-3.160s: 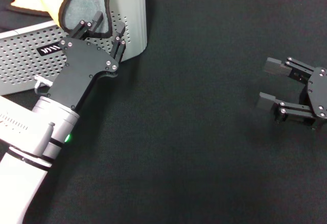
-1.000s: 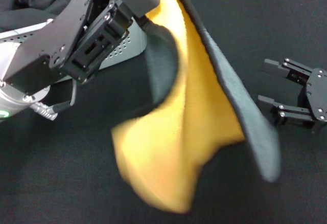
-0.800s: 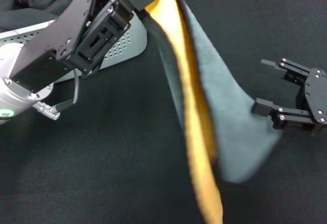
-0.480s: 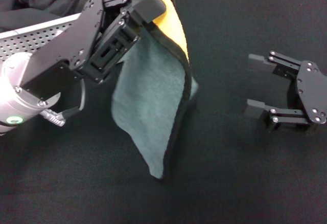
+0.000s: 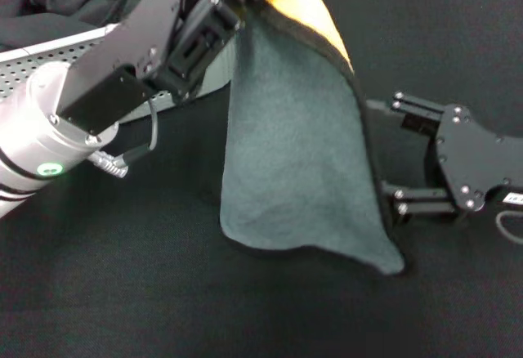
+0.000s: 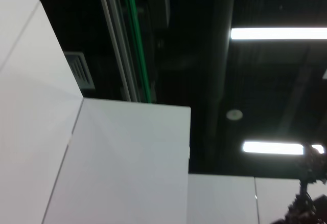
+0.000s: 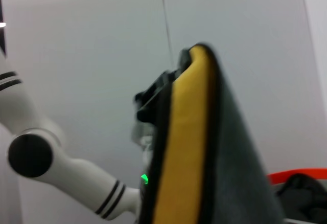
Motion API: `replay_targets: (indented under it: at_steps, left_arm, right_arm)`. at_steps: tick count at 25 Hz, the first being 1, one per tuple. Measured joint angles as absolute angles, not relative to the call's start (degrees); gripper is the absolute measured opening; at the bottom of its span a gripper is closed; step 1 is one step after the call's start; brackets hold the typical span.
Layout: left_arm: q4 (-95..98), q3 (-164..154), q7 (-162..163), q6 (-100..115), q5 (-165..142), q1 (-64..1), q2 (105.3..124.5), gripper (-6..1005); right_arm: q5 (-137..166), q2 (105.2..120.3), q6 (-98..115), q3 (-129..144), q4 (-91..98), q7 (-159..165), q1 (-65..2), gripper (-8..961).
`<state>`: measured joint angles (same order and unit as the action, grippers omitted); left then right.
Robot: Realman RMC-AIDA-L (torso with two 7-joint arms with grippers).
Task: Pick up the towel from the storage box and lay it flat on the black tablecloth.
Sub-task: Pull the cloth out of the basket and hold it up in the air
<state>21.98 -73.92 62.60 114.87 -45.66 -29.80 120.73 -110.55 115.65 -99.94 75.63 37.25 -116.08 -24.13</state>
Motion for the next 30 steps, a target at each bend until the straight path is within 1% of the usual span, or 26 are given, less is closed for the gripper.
replay_targets:
  at_steps: [7,16,23,30]
  left_arm:
    - [19.8,-76.4,60.4,114.8,-41.1,-31.4,120.76,21]
    - [20.1,-93.2,55.2,114.8,-25.9,-31.3,120.76,21]
    - [20.1,-94.6,55.1,114.6,-24.8,-31.4,120.76,20]
    - [19.7,-94.7,55.0,113.9,-24.7,-30.8,120.7,20]
  right_arm:
    - [-112.3,115.72,-98.8,78.8,37.3,-117.7,-24.2,869]
    - [-115.6,115.75,-91.0,83.1,37.5,-119.7,-24.3,868]
    - [-116.6,115.75,-89.2,83.5,37.3,-120.0,-24.1,855]
    - [-117.1,115.36,-89.0,82.1,37.2,-120.0,-21.9,839]
